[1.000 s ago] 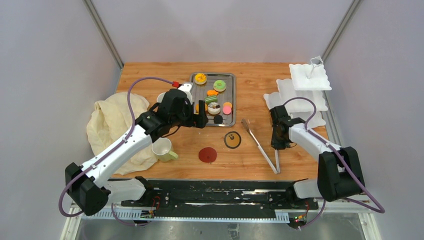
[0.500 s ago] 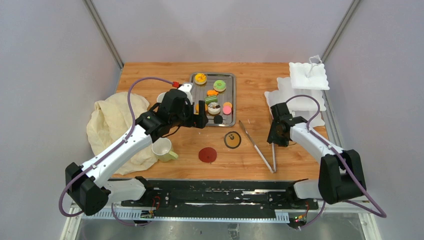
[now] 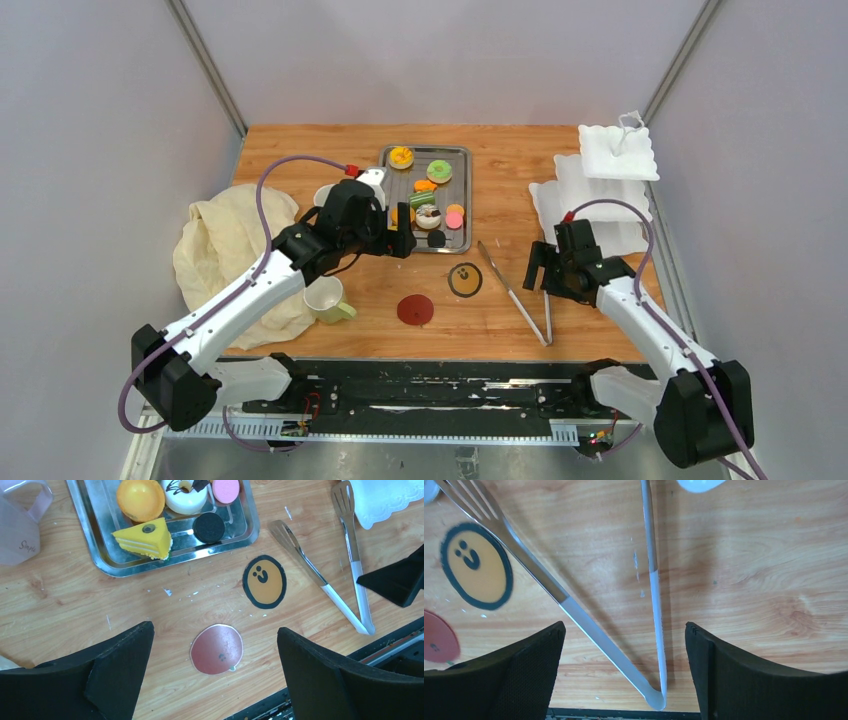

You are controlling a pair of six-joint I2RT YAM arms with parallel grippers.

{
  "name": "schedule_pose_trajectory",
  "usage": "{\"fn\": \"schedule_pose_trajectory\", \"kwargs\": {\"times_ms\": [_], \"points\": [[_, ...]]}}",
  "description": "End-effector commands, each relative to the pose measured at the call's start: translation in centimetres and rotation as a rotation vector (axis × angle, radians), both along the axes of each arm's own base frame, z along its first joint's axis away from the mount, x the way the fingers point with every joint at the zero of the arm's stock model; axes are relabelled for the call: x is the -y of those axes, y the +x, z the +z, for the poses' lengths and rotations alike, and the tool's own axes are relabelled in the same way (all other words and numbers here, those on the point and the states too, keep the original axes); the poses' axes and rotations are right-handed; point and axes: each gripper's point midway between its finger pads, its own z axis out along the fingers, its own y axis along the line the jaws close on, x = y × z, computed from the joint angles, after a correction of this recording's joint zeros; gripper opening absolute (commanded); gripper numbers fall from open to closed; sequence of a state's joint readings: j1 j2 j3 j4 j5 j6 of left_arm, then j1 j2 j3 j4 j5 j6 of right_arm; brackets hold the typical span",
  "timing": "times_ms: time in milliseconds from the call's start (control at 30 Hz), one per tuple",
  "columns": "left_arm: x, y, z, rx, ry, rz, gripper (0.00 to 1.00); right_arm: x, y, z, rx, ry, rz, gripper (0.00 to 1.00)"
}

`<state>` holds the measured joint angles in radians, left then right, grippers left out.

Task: Serve the afternoon tea

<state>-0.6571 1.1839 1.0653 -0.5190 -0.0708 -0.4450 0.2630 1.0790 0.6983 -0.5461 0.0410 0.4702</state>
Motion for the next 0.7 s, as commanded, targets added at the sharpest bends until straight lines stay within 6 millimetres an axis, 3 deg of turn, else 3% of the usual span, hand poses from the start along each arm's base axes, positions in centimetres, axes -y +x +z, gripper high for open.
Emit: {"fn": "schedule_pose_trajectory", "kwargs": {"times_ms": [0, 167, 667], "points": [[0.3, 0.0, 0.6, 0.028, -0.024, -0.015, 0.98, -1.6, -1.4, -1.3, -0.002, 0.021, 0.12, 0.88], [0.4, 0.0, 0.5, 0.024, -0.03, -0.014, 0.98, -1.9, -1.6, -1.6, 0.022, -0.054, 0.182, 0.88], [0.3, -0.3, 0.3, 0.018, -0.031, -0.014, 0.98, -2.7, -2.1, -3.2, -0.018, -0.023, 0.218, 0.89]]}}
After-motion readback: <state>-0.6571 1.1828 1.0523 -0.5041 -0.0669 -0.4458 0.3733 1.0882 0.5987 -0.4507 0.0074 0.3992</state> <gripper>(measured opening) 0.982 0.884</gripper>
